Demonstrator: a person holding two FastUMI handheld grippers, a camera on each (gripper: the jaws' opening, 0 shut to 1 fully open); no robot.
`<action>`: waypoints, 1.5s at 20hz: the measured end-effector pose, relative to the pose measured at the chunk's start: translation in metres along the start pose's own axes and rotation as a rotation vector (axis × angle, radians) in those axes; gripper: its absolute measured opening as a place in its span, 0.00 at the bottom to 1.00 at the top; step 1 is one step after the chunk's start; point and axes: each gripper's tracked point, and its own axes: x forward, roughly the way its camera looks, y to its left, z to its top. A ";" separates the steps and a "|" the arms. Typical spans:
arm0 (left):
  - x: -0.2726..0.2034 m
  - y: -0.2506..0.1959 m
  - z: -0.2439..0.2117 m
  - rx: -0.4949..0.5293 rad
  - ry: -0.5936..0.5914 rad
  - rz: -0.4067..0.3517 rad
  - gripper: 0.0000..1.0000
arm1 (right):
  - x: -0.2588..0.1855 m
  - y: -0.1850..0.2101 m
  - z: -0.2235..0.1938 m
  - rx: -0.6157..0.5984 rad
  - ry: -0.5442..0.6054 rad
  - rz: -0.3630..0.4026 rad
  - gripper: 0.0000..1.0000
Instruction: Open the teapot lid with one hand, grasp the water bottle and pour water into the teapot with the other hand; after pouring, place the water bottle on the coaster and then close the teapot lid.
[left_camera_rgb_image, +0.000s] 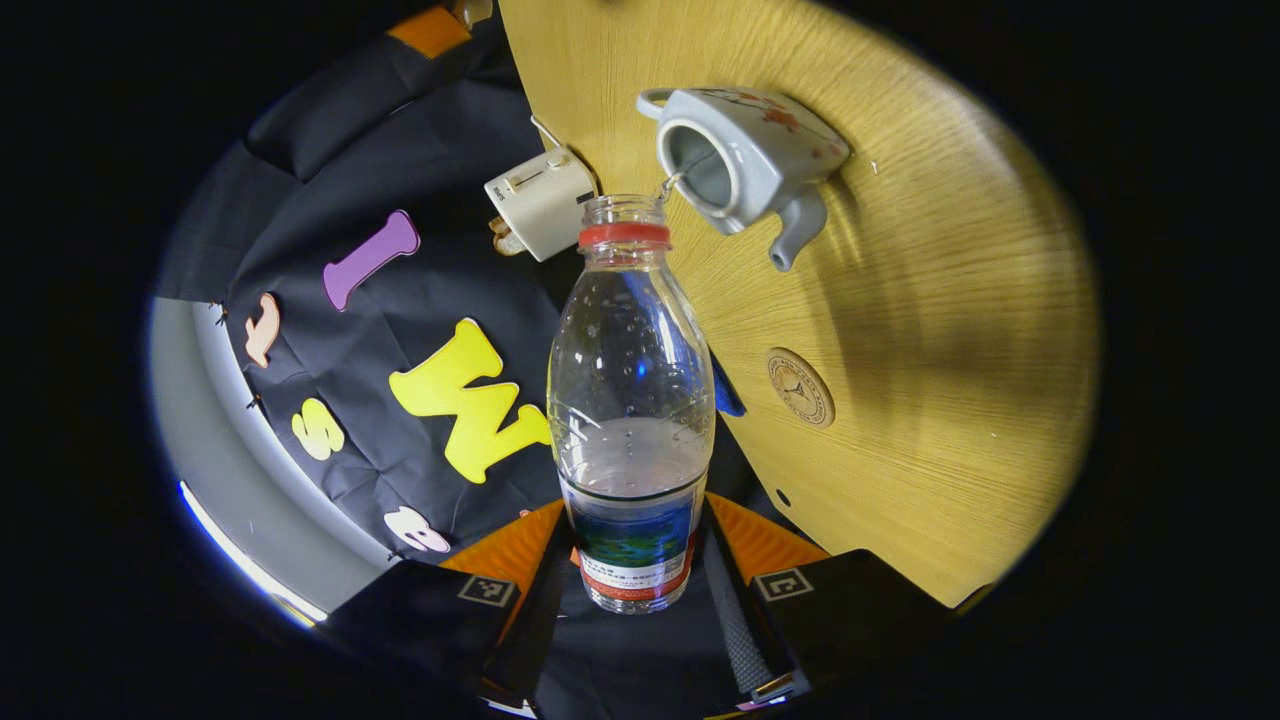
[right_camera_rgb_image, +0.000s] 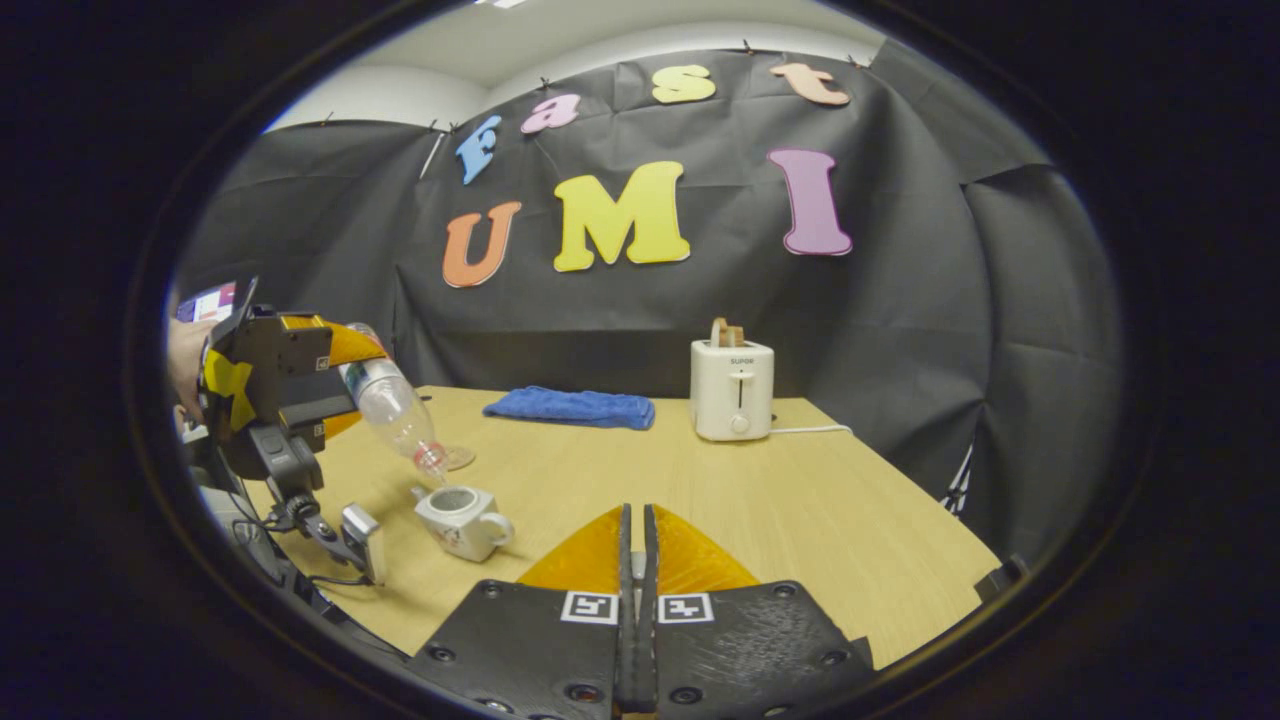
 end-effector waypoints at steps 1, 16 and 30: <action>0.001 0.002 -0.001 0.006 -0.001 0.000 0.71 | 0.000 -0.001 -0.001 0.003 0.000 0.000 0.00; -0.002 0.005 -0.002 0.048 0.012 -0.019 0.71 | -0.003 -0.002 -0.006 0.022 0.008 0.010 0.00; 0.003 -0.017 -0.008 -0.258 -0.013 -0.088 0.71 | -0.005 0.003 0.004 0.024 -0.002 0.003 0.00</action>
